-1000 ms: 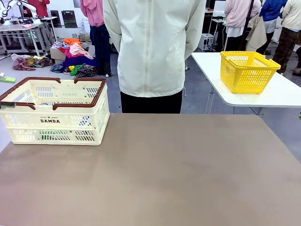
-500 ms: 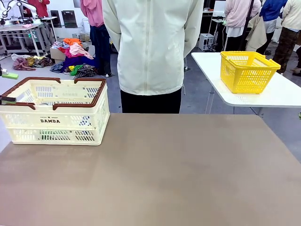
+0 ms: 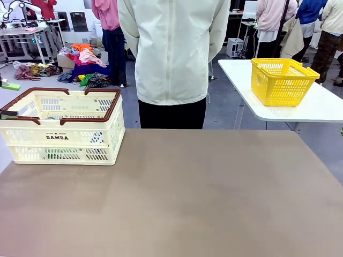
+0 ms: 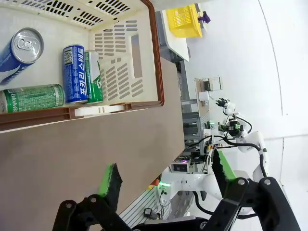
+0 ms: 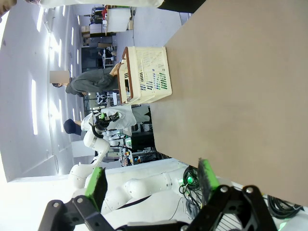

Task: Place the drinks into the Shopping basket.
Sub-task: Pick up one drink and place it into the Shopping basket.

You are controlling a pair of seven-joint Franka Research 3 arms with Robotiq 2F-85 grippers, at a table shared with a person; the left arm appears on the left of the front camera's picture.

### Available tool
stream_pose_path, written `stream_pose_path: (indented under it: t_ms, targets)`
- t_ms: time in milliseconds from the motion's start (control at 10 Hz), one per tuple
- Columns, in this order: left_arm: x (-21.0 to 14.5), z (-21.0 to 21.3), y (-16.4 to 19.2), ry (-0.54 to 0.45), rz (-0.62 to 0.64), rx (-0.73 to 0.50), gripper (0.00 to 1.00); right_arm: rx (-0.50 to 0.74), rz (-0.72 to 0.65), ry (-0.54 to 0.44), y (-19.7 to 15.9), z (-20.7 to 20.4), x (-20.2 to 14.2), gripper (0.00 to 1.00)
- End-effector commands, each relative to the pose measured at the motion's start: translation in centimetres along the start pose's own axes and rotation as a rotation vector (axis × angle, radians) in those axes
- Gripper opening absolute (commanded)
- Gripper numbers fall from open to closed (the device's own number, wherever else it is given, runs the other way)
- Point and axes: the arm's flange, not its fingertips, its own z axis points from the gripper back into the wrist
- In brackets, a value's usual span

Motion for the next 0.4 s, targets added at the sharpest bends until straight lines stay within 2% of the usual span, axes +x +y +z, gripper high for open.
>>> stream_pose_path:
  t_ms: [0,300]
  targets:
    - [-0.14,-0.04,-0.19,-0.011,0.01,-0.003,1.0,0.024,-0.016,-0.007,0.55,-0.08,0.06,1.0]
    - [-0.14,-0.04,-0.19,-0.011,0.01,-0.003,1.0,0.024,-0.016,-0.007,0.55,-0.08,0.06,1.0]
